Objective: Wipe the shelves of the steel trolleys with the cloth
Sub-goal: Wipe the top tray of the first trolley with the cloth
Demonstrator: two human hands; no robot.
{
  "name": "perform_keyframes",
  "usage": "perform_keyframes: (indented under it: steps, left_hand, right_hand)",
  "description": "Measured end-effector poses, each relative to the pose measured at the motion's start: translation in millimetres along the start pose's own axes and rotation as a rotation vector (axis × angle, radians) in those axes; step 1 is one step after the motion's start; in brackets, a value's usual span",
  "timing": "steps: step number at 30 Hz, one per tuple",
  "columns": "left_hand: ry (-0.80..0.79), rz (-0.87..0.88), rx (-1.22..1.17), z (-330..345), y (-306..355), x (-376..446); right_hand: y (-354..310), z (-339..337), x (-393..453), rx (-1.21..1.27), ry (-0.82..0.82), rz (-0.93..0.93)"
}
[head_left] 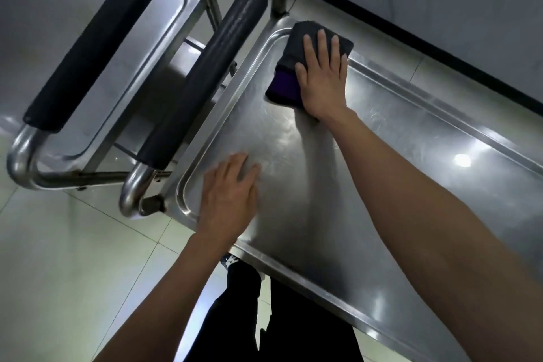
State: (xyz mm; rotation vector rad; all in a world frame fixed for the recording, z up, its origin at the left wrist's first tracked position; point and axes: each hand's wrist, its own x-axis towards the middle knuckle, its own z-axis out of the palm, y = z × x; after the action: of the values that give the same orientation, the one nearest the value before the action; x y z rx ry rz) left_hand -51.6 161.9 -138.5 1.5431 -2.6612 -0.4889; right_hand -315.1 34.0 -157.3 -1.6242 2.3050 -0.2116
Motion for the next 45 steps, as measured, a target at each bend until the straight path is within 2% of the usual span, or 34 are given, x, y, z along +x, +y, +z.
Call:
perform_keyframes:
  steps: [7,11,23,29,36,45]
  left_hand:
    - [-0.043,-0.015,0.01,1,3,-2]
    - [-0.025,-0.033,-0.062,-2,-3,-12]
    - [0.091,-0.009,-0.107,-27,-44,-88]
    - [0.028,0.025,-0.074,-42,-62,-128]
    - [-0.037,0.084,-0.022,-50,-73,-163]
    - [-0.163,0.201,0.032,-42,-40,-180]
  right_hand:
    - [-12,1,29,0.01,0.006,0.012]
    - [-23,7,13,-0.002,-0.049,-0.07]
    - [-105,38,-118,0.032,-0.169,-0.192]
    - [-128,64,-202,-0.019,-0.186,-0.27]
    - [-122,83,-283,-0.022,-0.149,-0.195]
    - [-68,75,-357,-0.013,-0.115,0.075]
